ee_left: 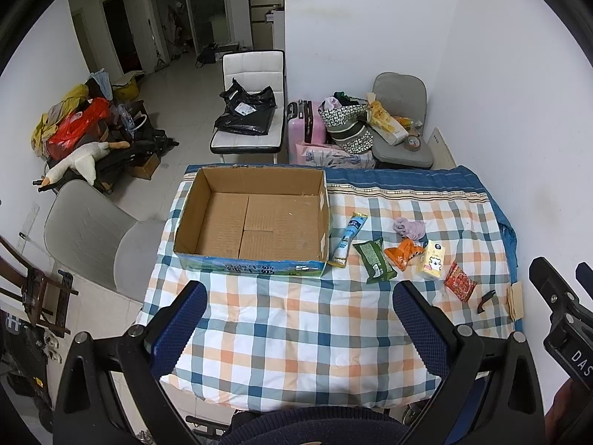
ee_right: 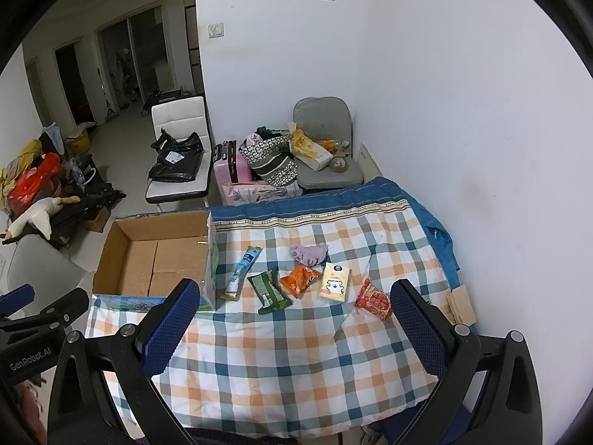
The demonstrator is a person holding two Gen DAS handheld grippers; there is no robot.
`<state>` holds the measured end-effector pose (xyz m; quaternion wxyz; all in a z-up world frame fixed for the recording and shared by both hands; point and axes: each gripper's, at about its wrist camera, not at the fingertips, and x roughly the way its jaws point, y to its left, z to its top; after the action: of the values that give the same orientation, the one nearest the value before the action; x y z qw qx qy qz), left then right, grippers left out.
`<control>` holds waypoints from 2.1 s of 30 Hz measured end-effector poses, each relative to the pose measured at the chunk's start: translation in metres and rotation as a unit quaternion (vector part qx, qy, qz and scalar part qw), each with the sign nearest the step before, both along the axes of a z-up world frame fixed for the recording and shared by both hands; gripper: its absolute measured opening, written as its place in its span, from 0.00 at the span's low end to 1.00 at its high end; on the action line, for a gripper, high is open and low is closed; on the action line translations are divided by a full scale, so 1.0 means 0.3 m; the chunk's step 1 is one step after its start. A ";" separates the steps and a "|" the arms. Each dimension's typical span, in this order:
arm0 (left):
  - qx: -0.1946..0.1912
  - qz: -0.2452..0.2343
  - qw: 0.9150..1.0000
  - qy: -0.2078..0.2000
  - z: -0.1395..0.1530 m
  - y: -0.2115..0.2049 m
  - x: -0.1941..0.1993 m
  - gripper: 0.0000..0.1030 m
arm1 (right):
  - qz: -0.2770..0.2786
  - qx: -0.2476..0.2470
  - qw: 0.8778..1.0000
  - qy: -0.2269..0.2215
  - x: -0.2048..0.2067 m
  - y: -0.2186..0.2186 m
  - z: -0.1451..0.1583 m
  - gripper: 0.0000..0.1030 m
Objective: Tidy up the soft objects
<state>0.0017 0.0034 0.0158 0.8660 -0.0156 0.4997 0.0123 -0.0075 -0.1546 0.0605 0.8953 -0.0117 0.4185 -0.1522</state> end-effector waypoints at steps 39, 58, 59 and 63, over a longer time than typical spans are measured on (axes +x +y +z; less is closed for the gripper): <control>-0.050 -0.085 0.930 0.353 -1.222 -0.607 0.804 0.74 | -0.127 0.212 0.919 0.308 0.666 -0.844 -1.343 0.85; -0.029 -0.068 0.922 0.379 -1.367 -0.630 0.818 0.35 | -0.153 0.221 0.887 0.376 0.765 -0.852 -1.622 0.64; -0.029 -0.071 0.923 0.377 -1.343 -0.611 0.815 0.33 | -0.155 0.224 0.886 0.376 0.759 -0.854 -1.620 0.64; -0.030 -0.082 0.927 0.366 -1.266 -0.615 0.777 0.32 | -0.151 0.210 0.892 0.370 0.728 -0.847 -1.569 0.64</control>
<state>0.2347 -0.1810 -0.3640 0.6204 0.0050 0.7813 -0.0686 0.2110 -0.4087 -0.4101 0.6234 0.1840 0.7385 -0.1790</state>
